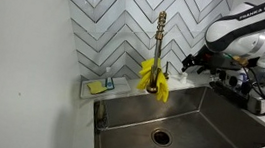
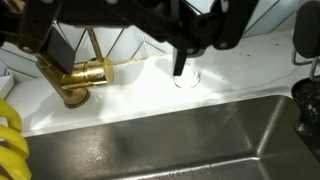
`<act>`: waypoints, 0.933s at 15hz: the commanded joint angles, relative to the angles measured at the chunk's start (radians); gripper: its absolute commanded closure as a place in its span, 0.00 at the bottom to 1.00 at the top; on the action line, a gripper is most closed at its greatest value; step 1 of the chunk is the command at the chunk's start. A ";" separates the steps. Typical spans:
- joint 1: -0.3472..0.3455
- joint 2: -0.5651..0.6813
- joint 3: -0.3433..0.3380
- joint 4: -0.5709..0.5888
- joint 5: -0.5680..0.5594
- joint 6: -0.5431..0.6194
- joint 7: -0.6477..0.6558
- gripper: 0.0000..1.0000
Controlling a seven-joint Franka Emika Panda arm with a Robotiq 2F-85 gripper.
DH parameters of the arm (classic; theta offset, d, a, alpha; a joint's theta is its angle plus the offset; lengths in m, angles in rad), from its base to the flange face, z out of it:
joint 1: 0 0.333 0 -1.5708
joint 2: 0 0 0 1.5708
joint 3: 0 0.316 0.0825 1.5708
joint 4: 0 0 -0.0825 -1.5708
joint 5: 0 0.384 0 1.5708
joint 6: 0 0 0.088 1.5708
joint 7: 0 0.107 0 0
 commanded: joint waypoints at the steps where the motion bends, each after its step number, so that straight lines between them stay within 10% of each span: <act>1: 0.008 0.097 0.007 0.127 -0.011 -0.070 0.002 0.00; 14: 0.072 0.314 0.023 0.373 -0.080 0.021 -0.006 0.00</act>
